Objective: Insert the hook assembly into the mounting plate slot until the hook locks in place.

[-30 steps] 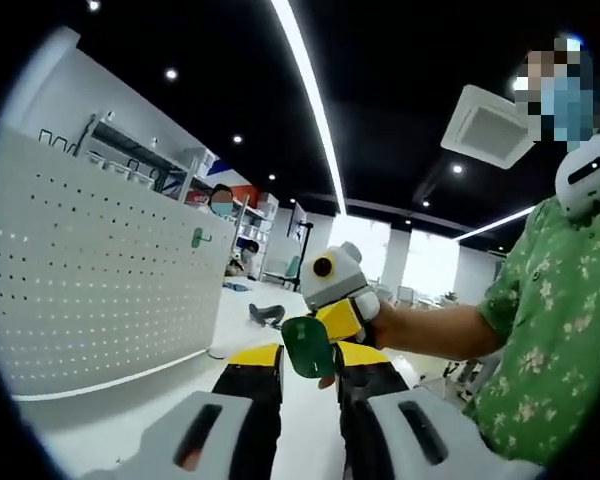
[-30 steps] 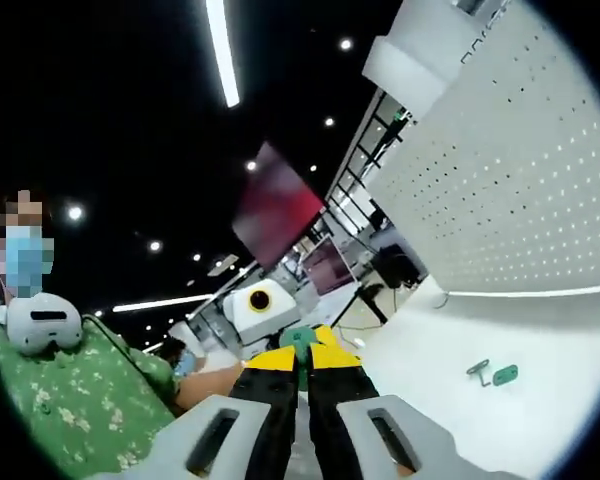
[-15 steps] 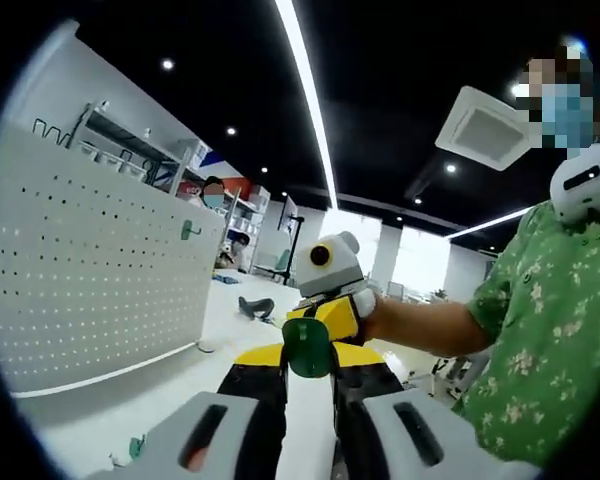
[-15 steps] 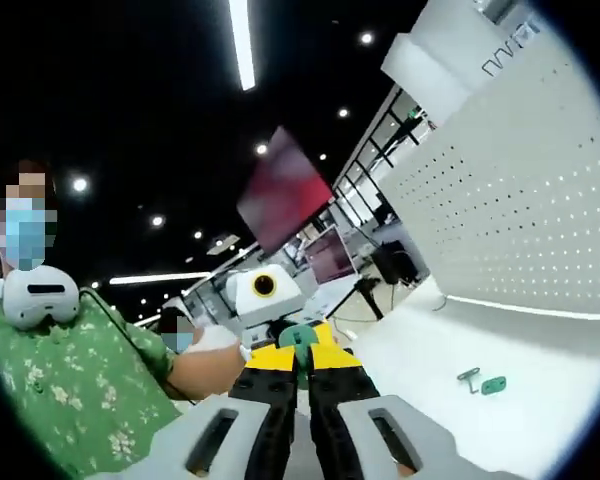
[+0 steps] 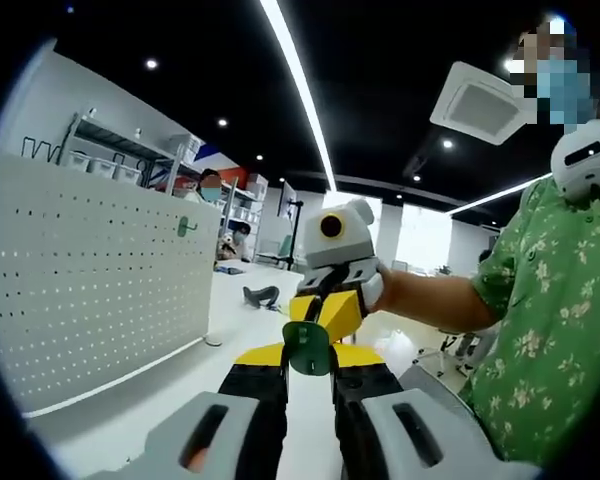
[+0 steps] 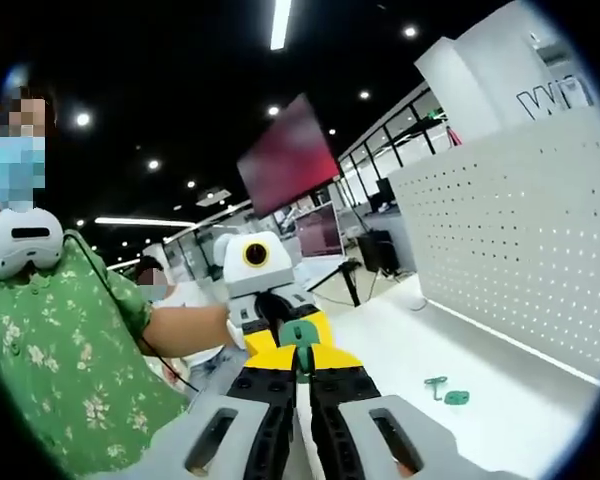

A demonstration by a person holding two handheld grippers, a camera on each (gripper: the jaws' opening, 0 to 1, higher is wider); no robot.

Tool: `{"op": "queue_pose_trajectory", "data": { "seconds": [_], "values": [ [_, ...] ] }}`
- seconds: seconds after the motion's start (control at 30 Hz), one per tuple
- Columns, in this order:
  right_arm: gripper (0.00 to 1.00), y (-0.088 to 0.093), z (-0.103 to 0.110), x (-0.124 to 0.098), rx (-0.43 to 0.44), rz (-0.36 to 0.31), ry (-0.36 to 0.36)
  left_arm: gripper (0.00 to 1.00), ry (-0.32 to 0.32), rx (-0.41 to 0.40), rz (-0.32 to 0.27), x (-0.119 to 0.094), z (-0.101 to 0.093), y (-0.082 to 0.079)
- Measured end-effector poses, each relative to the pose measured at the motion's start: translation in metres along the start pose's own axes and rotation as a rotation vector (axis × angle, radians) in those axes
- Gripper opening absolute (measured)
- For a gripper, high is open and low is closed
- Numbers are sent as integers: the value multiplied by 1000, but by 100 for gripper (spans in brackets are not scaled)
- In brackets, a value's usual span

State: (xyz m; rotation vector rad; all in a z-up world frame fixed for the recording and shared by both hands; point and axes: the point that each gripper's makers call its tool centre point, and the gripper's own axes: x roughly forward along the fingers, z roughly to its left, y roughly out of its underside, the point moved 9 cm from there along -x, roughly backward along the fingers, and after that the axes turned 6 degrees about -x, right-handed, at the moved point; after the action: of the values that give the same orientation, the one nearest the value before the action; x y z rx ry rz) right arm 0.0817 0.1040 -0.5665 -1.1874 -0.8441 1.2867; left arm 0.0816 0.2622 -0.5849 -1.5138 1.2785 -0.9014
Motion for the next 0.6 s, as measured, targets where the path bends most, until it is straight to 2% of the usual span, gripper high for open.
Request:
{"op": "queue_pose_trajectory", "data": {
  "seconds": [0.27, 0.5, 0.6],
  "values": [
    [2, 2, 0, -1, -36, 45, 14, 15, -12, 18, 43, 3, 0, 3],
    [1, 4, -2, -2, 4, 57, 8, 16, -9, 18, 53, 4, 1, 4],
    [1, 5, -3, -2, 18, 39, 13, 16, -11, 18, 47, 4, 2, 4]
  ]
}}
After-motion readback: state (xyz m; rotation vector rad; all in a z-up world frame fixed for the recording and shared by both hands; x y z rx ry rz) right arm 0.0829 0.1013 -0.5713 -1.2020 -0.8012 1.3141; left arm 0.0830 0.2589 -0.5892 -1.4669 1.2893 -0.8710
